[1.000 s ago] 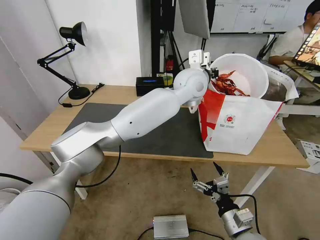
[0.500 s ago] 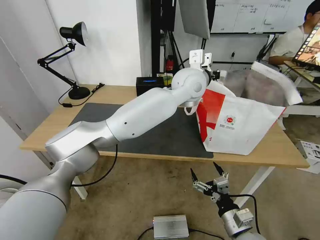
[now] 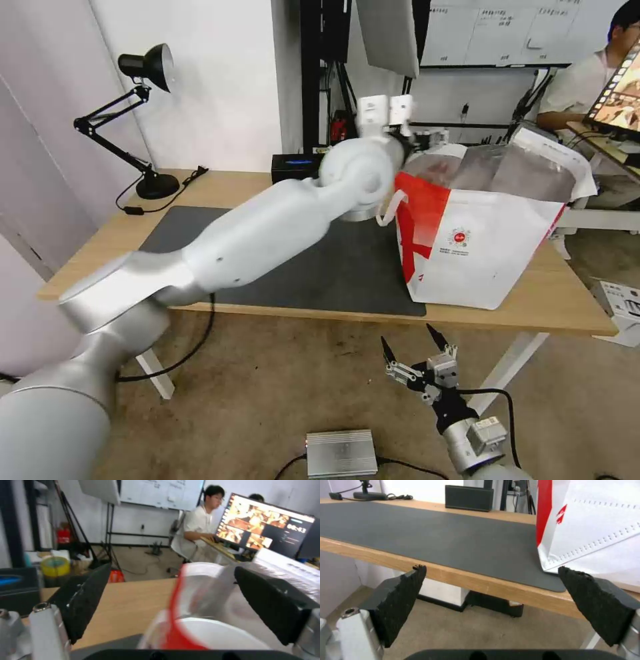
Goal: Pick up the trash from the table and place it into the takeout bag.
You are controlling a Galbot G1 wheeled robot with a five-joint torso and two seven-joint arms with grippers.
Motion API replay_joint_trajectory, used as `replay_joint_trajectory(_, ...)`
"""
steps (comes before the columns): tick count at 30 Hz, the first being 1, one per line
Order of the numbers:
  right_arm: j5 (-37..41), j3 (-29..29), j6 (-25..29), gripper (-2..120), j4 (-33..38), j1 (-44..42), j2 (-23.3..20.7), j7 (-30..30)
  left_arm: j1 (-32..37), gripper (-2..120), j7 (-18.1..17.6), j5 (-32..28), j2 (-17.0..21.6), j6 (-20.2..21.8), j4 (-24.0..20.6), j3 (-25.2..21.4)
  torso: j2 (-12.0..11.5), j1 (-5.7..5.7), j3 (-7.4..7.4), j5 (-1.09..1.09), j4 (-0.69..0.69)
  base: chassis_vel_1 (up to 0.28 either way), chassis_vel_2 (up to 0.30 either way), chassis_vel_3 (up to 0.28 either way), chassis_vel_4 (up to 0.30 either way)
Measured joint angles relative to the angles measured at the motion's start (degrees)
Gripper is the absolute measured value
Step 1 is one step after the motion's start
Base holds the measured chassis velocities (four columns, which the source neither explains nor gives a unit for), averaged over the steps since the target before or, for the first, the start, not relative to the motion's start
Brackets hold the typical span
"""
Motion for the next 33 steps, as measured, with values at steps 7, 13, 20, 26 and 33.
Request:
replay_joint_trajectory(7, 0.0, 0.0, 0.0, 100, 0.0, 0.0, 0.0, 0.0, 9.6, 100, 2.6, 1.0, 10.4, 0.1, -6.5, -6.1, 0.0, 0.00, 0.00, -0.01, 0.00, 0.000, 0.000, 0.000, 0.000)
replay_joint_trajectory(13, 0.0, 0.0, 0.0, 100, 0.0, 0.0, 0.0, 0.0, 18.1, 100, 5.6, 2.4, 17.2, 0.2, -10.7, -12.4, 0.0, 0.00, 0.00, -0.01, 0.00, 0.000, 0.000, 0.000, 0.000)
replay_joint_trajectory(20, 0.0, 0.0, 0.0, 100, 0.0, 0.0, 0.0, 0.0, 30.1, 100, 8.4, 4.3, 22.8, 0.2, -15.4, -22.3, 0.0, 0.00, 0.00, 0.01, -0.01, 0.000, 0.000, 0.000, 0.000)
replay_joint_trajectory(26, 0.0, 0.0, 0.0, 100, 0.0, 0.0, 0.0, 0.0, 44.6, 100, 11.1, 6.6, 27.0, -0.3, -19.3, -34.1, 0.0, 0.00, -0.01, 0.01, 0.01, 0.000, 0.000, 0.000, 0.000)
replay_joint_trajectory(33, 0.0, 0.0, 0.0, 100, 0.0, 0.0, 0.0, 0.0, 62.1, 100, 15.7, 10.0, 28.4, -3.2, -22.2, -46.9, 0.0, 0.00, -0.01, 0.04, -0.01, 0.000, 0.000, 0.000, 0.000)
